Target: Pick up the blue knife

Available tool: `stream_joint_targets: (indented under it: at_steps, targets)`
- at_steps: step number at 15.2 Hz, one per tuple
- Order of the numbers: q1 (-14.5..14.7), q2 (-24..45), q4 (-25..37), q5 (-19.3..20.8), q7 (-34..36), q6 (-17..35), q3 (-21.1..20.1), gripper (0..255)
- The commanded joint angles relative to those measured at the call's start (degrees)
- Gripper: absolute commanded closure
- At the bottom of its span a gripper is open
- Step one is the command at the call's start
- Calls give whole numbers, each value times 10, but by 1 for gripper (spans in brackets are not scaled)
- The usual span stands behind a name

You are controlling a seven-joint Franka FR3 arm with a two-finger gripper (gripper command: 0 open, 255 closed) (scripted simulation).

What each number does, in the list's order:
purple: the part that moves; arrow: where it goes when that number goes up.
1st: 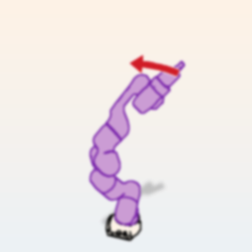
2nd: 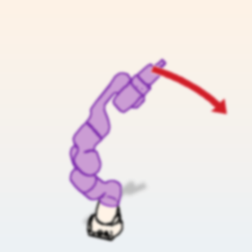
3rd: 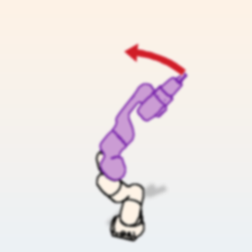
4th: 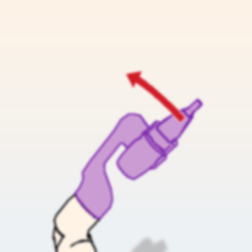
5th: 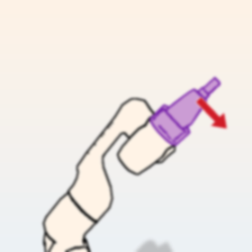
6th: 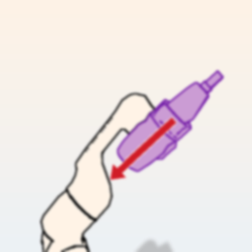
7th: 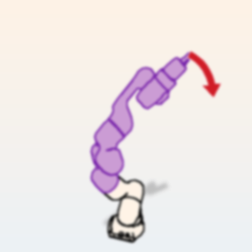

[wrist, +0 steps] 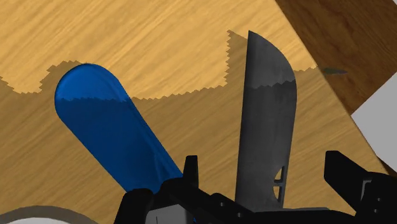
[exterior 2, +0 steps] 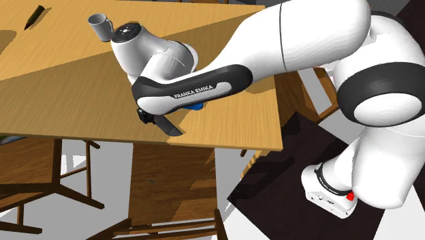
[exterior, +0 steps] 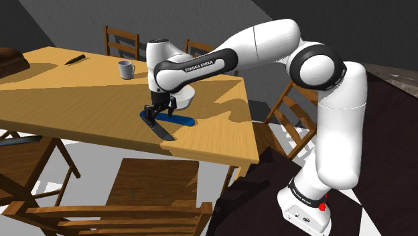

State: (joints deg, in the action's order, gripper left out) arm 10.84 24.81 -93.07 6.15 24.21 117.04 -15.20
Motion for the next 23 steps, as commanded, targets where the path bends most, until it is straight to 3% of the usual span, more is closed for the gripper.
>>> stream_joint_targets:
  at_steps: [1,11,12,23]
  targets:
    - [14,49,60,13,9,-8,3,0]
    - [16,72,35,19,12,38,7,0]
    - [16,72,36,19,12,38,7,255]
    - [15,65,41,17,11,26,6,255]
